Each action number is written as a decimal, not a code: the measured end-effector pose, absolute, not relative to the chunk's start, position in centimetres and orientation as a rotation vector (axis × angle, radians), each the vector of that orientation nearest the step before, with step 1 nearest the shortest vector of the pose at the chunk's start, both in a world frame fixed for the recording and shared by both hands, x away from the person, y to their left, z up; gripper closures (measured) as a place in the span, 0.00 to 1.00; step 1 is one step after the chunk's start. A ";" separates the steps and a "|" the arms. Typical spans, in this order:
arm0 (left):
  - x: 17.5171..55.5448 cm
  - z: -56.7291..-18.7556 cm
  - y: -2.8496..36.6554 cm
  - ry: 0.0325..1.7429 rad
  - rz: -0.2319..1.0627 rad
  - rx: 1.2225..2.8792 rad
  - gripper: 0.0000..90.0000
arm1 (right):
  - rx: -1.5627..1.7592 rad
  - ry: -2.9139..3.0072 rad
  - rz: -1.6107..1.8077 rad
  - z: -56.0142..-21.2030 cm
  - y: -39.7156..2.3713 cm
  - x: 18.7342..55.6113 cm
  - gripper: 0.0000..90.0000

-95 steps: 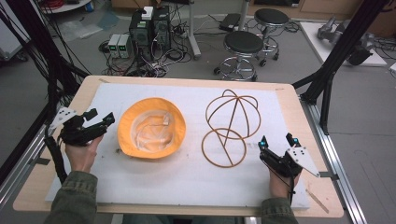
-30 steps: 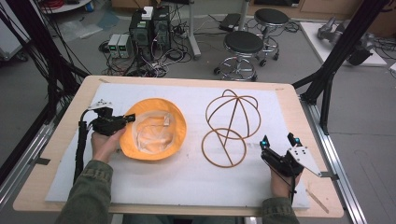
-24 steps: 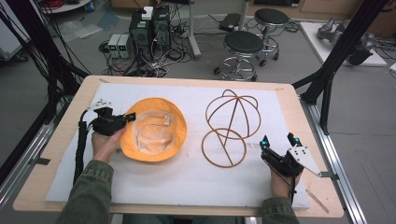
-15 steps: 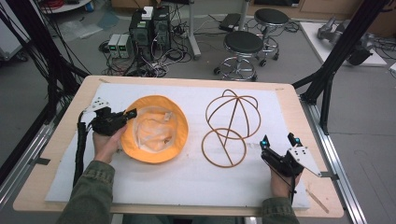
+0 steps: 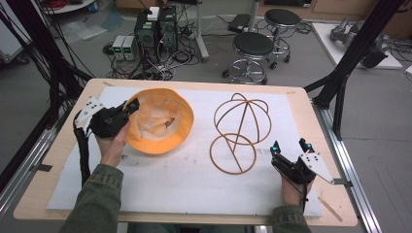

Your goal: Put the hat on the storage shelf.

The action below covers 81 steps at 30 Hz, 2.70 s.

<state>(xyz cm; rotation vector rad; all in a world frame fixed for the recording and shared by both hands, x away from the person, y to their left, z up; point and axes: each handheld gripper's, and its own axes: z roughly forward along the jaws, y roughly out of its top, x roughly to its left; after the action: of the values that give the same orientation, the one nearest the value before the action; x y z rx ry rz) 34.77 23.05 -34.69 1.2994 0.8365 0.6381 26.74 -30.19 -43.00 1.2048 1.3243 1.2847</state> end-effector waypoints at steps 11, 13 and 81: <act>34.7 -33.2 22.6 0.755 0.623 1.170 0.98 | 1.205 1.312 1.295 -42.9 -30.3 26.6 0.12; 34.8 -32.8 22.4 0.750 0.636 1.164 0.98 | 1.204 1.311 1.296 -42.9 -30.3 26.6 0.12; 36.6 -20.3 2.4 0.357 0.761 1.241 0.97 | 1.241 1.264 1.352 -42.8 -31.0 26.2 0.12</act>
<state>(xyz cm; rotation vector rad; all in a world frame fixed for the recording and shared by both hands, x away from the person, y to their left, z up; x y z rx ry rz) 36.55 2.41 -20.27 1.2409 0.3569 0.7608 26.18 -30.99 -42.77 1.2411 1.2641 1.3522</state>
